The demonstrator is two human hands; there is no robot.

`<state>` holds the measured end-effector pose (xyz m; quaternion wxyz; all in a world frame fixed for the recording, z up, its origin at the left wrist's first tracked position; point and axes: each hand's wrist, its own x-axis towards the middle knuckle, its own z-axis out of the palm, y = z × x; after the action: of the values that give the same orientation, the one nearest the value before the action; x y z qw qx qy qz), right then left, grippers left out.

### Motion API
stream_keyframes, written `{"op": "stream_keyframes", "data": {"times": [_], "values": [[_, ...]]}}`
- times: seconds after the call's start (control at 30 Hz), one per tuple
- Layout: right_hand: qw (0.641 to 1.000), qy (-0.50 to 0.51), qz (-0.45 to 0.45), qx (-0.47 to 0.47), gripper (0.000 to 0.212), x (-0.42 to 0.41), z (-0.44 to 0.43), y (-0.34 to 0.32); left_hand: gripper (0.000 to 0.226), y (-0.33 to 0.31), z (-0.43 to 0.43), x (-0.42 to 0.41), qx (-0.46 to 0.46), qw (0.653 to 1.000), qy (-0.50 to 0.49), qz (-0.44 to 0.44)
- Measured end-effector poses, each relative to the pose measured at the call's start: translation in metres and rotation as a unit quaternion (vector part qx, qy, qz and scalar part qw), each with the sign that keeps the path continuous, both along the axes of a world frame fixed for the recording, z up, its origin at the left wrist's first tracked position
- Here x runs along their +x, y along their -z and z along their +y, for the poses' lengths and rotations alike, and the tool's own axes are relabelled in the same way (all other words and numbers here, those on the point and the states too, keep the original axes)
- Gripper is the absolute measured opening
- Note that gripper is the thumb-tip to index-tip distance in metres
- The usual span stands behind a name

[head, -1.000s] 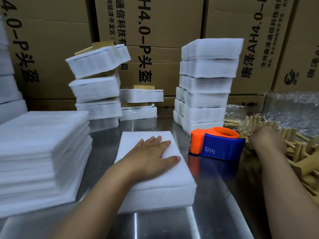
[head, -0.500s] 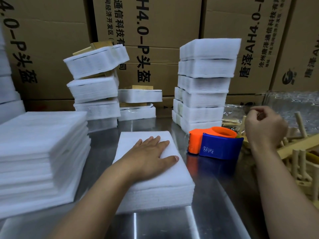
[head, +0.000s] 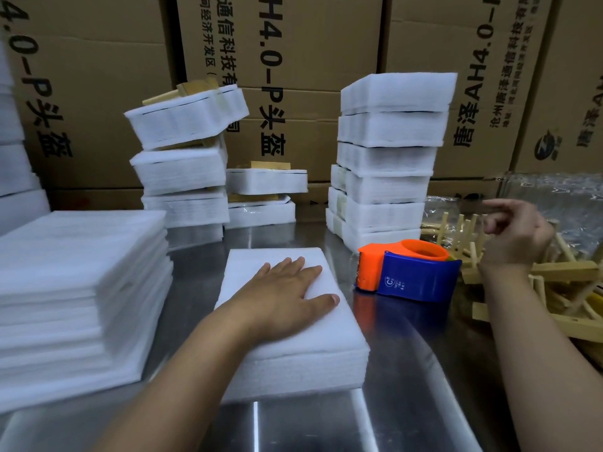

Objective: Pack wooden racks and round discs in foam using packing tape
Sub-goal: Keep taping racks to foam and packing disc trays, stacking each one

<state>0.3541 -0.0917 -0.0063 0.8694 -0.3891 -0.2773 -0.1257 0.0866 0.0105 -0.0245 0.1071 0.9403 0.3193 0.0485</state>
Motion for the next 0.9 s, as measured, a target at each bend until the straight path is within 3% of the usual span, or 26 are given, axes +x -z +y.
{"op": "stream_keyframes", "data": {"times": [0.2,0.27,0.33,0.4,0.47,0.6,0.63,0.73,0.77,0.9], "values": [[0.989,-0.11,0.072,0.061,0.066,0.019,0.001,-0.008,0.066,0.0,0.0,0.0,0.001,1.0,0.001,0.0],[0.99,-0.098,0.094,0.025,0.059,0.023,0.004,-0.009,0.066,0.0,-0.001,0.0,0.0,1.0,0.001,0.0],[0.987,-0.027,0.088,-0.134,0.037,0.025,0.009,-0.01,0.065,0.001,-0.001,0.0,0.0,1.0,0.001,0.0],[0.948,0.035,0.047,-0.313,0.024,0.026,0.014,-0.007,0.065,0.0,0.0,0.0,-0.001,1.0,0.0,-0.001],[0.891,0.065,-0.02,-0.449,0.03,0.024,0.016,-0.005,0.065,0.001,0.001,0.0,0.001,1.0,-0.002,-0.002],[0.775,0.164,-0.137,-0.595,0.048,0.008,0.007,-0.018,0.065,0.002,0.002,0.001,0.003,1.0,-0.001,-0.006],[0.741,0.203,-0.14,-0.624,0.047,0.007,0.003,-0.021,0.065,0.002,0.002,0.0,0.004,1.0,0.0,-0.006],[0.583,0.257,-0.077,-0.767,0.046,0.01,-0.015,-0.031,0.066,0.002,0.003,0.0,0.006,1.0,-0.001,-0.008],[0.559,0.239,-0.056,-0.792,0.045,0.011,-0.019,-0.032,0.066,0.002,0.003,0.0,0.005,1.0,0.0,-0.008],[0.594,0.17,-0.033,-0.785,0.031,0.02,-0.023,-0.027,0.066,0.002,0.003,0.0,0.006,1.0,-0.001,-0.013]]}}
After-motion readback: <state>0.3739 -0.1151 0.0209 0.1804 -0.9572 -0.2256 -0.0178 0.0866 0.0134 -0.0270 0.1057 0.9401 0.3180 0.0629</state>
